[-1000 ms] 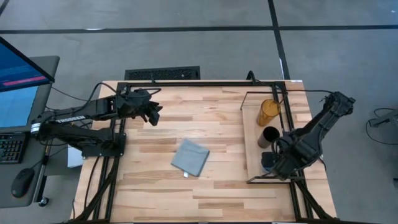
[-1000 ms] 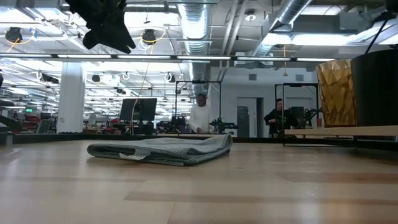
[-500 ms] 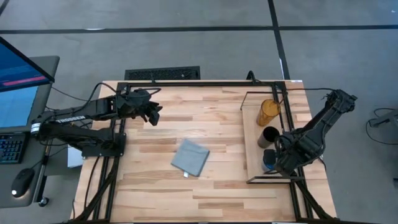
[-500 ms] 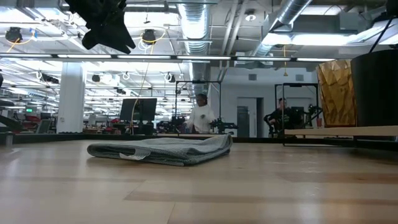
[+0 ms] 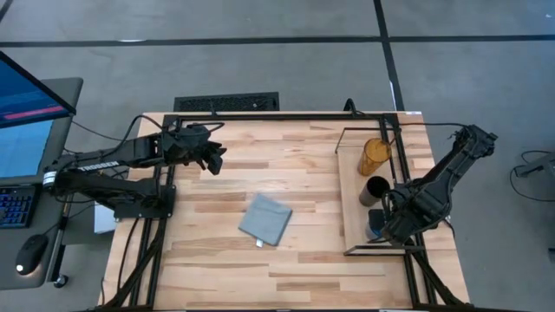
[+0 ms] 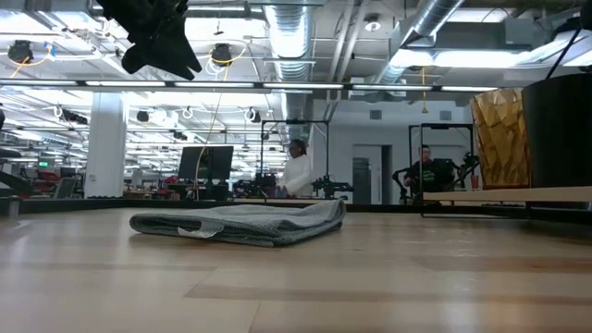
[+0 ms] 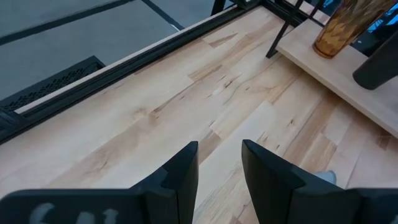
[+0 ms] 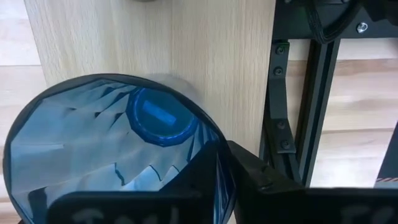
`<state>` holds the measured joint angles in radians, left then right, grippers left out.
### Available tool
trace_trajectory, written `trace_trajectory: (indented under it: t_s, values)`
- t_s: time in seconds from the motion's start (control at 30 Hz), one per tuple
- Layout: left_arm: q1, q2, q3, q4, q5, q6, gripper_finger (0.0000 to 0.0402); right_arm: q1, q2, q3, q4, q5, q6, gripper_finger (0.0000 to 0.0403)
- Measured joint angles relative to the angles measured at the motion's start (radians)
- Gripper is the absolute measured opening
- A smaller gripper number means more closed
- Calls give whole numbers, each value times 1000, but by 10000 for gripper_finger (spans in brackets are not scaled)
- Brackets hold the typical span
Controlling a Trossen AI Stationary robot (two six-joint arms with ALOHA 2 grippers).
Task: Stack small to large cups/mugs on shelf
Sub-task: Put the blue cup on the shelf
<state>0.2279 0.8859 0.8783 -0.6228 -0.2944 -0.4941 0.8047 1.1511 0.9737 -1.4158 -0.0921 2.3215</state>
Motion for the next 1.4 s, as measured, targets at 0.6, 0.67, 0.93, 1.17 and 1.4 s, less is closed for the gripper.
trace_trajectory:
  t_s: [0.6, 0.67, 0.93, 1.17, 1.4]
  values:
    - [0, 0, 0, 0, 0, -17, 114, 0, 0, 1, 34, -16, -27, 57]
    - [0, 0, 0, 0, 0, -17, 114, 0, -1, 1, 34, -16, -27, 57]
    - [0, 0, 0, 1, 0, -18, 114, 0, -1, 2, 33, -51, -29, 57]
    - [0, 0, 0, 0, 0, -18, 114, 0, -1, 2, 18, -51, -29, 57]
    - [0, 0, 0, 0, 0, -18, 114, 0, -1, 3, 20, -63, -45, 77]
